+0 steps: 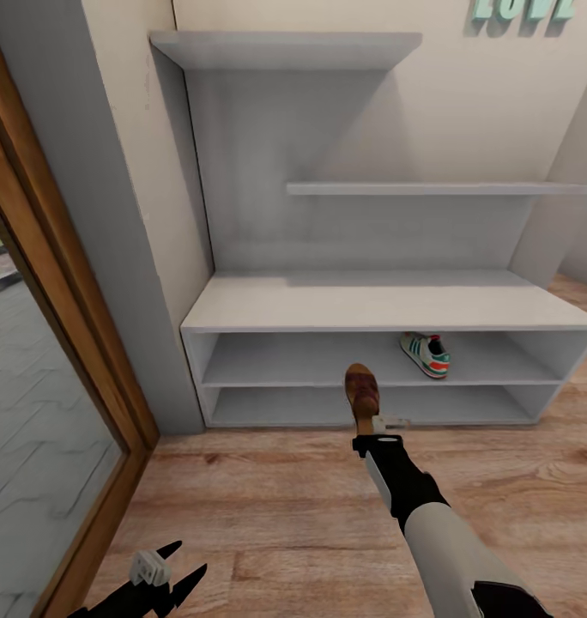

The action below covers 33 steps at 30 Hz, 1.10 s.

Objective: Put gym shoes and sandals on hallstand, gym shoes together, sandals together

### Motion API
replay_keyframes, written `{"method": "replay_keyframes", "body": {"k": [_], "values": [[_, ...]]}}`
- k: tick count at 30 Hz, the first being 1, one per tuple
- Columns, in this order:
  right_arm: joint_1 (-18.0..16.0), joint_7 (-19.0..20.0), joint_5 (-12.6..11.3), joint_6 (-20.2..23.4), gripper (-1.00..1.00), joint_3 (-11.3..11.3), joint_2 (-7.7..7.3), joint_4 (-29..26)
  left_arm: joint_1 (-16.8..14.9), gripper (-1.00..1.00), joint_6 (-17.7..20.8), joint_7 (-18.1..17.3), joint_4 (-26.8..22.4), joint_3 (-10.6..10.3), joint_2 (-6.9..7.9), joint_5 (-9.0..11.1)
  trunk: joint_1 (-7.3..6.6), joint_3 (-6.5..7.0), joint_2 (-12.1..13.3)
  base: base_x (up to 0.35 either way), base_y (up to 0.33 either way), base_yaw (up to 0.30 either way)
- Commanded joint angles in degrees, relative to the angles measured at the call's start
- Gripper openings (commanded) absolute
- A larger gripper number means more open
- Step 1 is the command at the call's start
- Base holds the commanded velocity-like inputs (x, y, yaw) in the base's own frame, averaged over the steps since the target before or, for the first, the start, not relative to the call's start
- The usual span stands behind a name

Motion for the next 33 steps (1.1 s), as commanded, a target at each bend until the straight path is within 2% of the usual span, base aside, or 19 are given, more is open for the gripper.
{"method": "replay_keyframes", "body": {"k": [1,4,6,17,33], "values": [[0.0,-2.1,0.3,0.3,-1.00,-0.2,0.13,0.0,-0.1,1.00,-0.3,-0.2,0.0,0.4,-0.06,-0.6,0.01,-0.05,0.0,0.115,-0.053,0.000],[0.0,-5.5,0.1,0.2,-1.00,-0.2,0.38,0.0,-0.1,1.00,-0.3,-0.2,-0.1,0.5,0.00,-0.6,0.01,-0.05,0.0,0.047,-0.022,0.000],[0.0,-5.8,0.1,0.2,-1.00,-0.2,0.40,0.0,-0.1,1.00,-0.2,-0.3,-0.1,0.4,-0.06,-0.6,0.01,-0.05,0.0,0.012,-0.004,0.000],[0.0,-5.9,0.1,0.1,-1.00,-0.1,0.48,3.4,-0.1,1.00,-0.3,-0.2,0.0,0.2,-0.76,-0.6,0.01,-0.05,0.0,0.220,-0.001,0.000],[0.0,-5.9,0.0,0.1,-1.00,-0.2,0.36,4.9,0.0,1.00,-0.3,-0.3,0.0,0.2,-0.81,-0.6,0.01,-0.62,0.0,0.019,0.000,0.037]]}}
